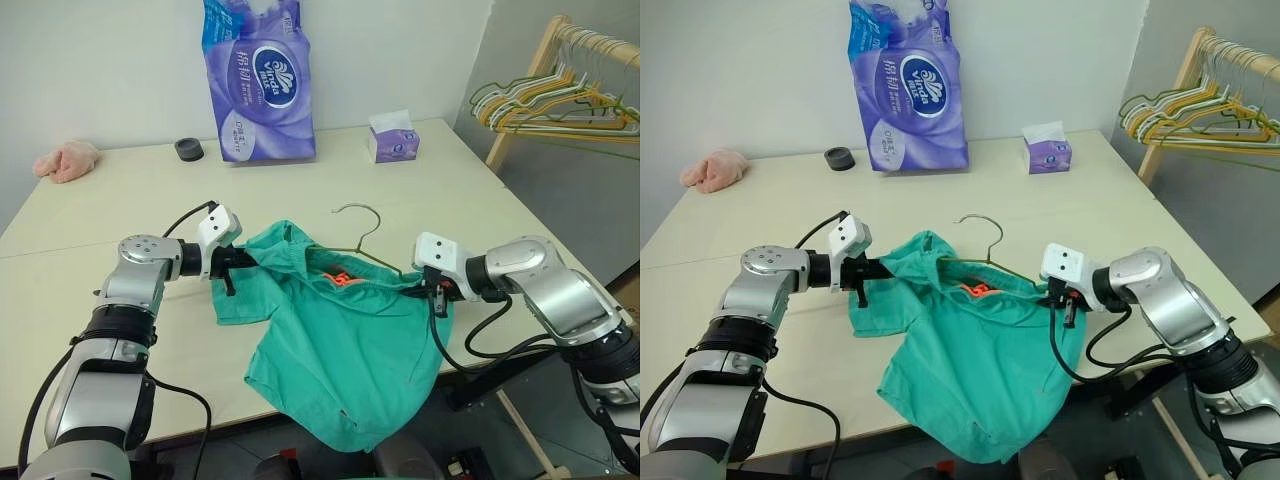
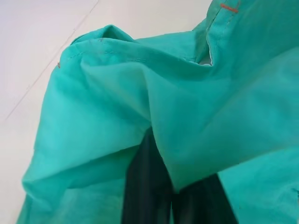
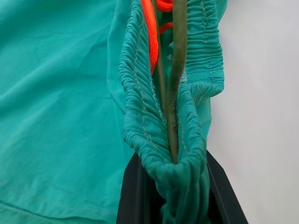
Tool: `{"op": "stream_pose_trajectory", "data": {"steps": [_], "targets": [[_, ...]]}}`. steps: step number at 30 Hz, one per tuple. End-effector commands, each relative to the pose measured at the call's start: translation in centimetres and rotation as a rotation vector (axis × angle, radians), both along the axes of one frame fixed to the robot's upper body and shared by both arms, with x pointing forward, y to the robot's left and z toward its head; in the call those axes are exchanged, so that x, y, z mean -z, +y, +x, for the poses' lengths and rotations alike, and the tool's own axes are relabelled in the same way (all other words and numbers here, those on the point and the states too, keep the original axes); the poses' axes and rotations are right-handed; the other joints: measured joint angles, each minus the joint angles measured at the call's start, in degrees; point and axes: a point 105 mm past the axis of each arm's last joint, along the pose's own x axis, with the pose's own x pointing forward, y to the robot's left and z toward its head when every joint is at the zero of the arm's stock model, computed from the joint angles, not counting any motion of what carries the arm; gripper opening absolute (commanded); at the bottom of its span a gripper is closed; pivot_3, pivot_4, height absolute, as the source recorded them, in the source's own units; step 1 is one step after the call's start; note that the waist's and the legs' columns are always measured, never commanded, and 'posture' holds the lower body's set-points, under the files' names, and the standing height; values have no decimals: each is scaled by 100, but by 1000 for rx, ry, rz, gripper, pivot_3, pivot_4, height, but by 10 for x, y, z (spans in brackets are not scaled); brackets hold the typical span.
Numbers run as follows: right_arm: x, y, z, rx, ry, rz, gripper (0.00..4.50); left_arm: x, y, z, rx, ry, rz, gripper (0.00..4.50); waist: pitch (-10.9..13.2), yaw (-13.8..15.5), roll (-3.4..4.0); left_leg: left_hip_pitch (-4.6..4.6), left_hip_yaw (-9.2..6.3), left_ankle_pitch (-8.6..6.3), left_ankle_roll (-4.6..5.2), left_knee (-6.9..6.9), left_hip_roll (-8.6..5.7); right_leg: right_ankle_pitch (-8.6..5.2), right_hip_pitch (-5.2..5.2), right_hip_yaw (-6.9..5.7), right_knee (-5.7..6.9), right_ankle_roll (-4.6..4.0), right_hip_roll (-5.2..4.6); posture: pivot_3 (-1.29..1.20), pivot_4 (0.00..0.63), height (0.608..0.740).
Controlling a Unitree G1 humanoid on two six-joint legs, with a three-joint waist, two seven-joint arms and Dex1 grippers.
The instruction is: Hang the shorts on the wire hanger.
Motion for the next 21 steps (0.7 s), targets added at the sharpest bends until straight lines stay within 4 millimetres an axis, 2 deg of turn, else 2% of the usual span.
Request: {"op": "stream_pose_trajectory", "data": {"steps": [1, 8, 13, 17, 21], "targets": [[-13, -7, -1, 2, -38, 9, 0, -15, 21, 6, -62, -84, 55, 18, 0, 0, 0, 0, 0, 0, 0, 0, 0, 0, 0, 0, 0, 0, 0, -261, 58, 740], [-12, -19, -12, 2, -7, -12, 0, -10, 38, 11, -139, -116, 108, 18, 0, 11, 0, 0, 0, 0, 0, 0, 0, 0, 0, -1, -1, 0, -1, -253, 55, 740], [-5, -21, -22, -31, 10, -51, 0, -11, 33, 17, -154, -146, 107, 18, 0, 15, -1, -1, 1, 0, 0, 0, 0, 0, 0, 0, -1, 1, -1, -254, 52, 740], [-6, -21, -20, -28, -10, -51, 0, -15, 29, 22, -163, -149, 91, 18, -1, 12, -1, -1, 0, 0, 0, 0, -1, -1, 0, -2, -1, 1, 0, -254, 52, 740], [-15, -20, -16, 0, -9, -2, 0, -2, 29, 13, -121, -104, 131, 18, -1, 3, -1, -1, 1, 0, 0, 0, 1, -1, 0, -1, -1, 1, 1, -255, 49, 740]]}}
